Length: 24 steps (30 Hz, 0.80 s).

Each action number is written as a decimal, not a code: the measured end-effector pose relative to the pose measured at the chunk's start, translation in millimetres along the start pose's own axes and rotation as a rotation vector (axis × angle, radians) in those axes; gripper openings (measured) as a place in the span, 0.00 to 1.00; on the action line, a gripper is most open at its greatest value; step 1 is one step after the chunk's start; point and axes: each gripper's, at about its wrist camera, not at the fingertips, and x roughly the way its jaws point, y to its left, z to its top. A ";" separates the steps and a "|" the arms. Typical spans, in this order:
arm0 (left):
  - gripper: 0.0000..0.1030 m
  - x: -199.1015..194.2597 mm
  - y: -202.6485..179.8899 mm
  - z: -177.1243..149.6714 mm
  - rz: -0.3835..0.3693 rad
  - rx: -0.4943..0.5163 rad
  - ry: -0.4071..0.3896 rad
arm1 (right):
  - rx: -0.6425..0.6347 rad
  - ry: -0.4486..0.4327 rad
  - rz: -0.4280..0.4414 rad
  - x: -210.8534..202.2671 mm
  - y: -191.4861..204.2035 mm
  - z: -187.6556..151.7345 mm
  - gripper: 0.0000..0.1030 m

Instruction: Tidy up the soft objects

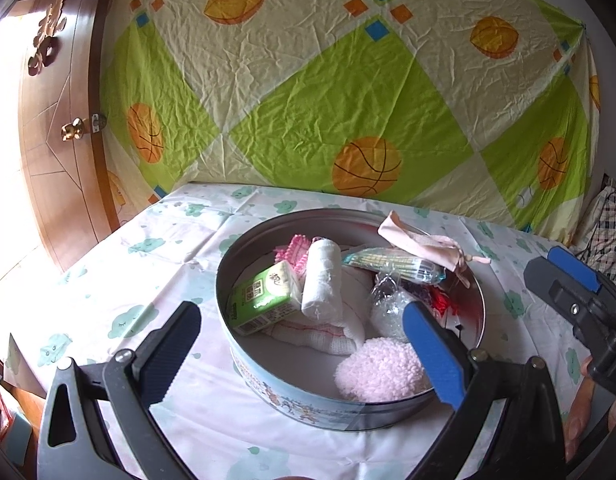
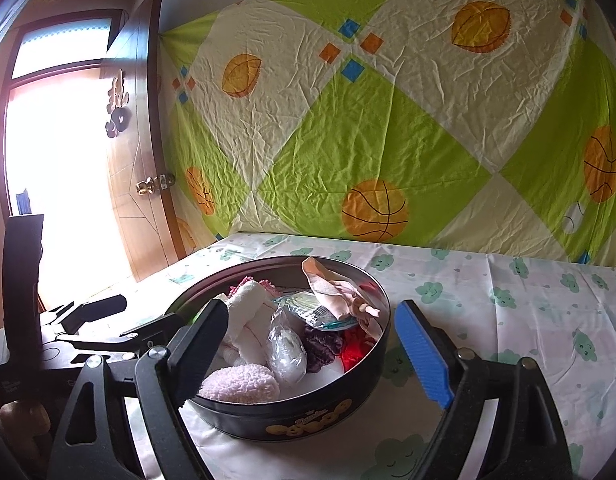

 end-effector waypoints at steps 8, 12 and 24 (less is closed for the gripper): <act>0.99 1.3 2.6 1.0 0.003 0.000 -0.001 | 0.008 0.006 0.009 4.1 1.4 0.3 0.85; 0.99 2.3 3.2 1.1 0.013 0.003 -0.004 | 0.003 0.008 0.013 6.1 2.6 0.2 0.85; 0.99 5.1 7.4 0.3 0.011 -0.010 0.011 | 0.000 0.016 0.020 11.5 6.2 0.0 0.85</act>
